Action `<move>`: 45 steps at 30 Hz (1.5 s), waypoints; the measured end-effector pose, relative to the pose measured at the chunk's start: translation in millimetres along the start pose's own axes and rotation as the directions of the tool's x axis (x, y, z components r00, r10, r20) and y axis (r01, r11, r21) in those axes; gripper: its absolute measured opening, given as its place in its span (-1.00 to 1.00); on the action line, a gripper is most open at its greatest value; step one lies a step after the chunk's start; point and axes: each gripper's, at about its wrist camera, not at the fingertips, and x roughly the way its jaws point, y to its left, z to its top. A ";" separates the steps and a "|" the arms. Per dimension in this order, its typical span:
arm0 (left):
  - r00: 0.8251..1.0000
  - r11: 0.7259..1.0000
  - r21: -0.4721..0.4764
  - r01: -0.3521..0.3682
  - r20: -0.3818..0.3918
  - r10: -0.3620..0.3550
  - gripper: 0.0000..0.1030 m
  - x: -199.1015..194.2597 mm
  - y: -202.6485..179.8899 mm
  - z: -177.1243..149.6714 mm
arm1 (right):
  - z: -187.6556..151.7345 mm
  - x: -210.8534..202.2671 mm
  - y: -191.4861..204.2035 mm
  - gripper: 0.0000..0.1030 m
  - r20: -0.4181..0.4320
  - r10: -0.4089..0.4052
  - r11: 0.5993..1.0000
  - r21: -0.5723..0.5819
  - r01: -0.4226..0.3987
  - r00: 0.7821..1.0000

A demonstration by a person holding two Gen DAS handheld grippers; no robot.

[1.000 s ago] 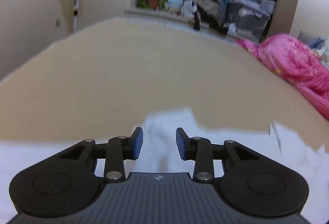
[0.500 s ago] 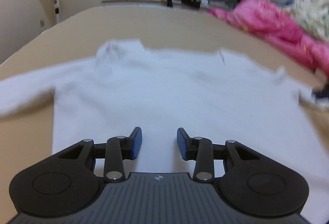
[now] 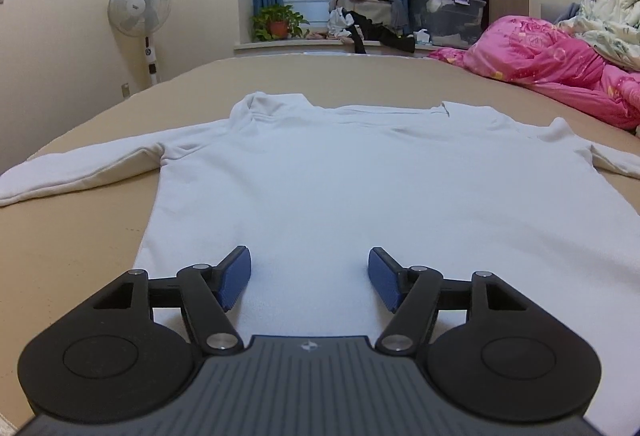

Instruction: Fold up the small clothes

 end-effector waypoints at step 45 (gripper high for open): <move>0.999 0.999 -0.030 0.032 0.013 -0.031 0.40 1.0 9.3 -5.7 | 6.4 32.0 -80.7 -0.88 0.139 -0.146 0.813 0.581 0.038 0.979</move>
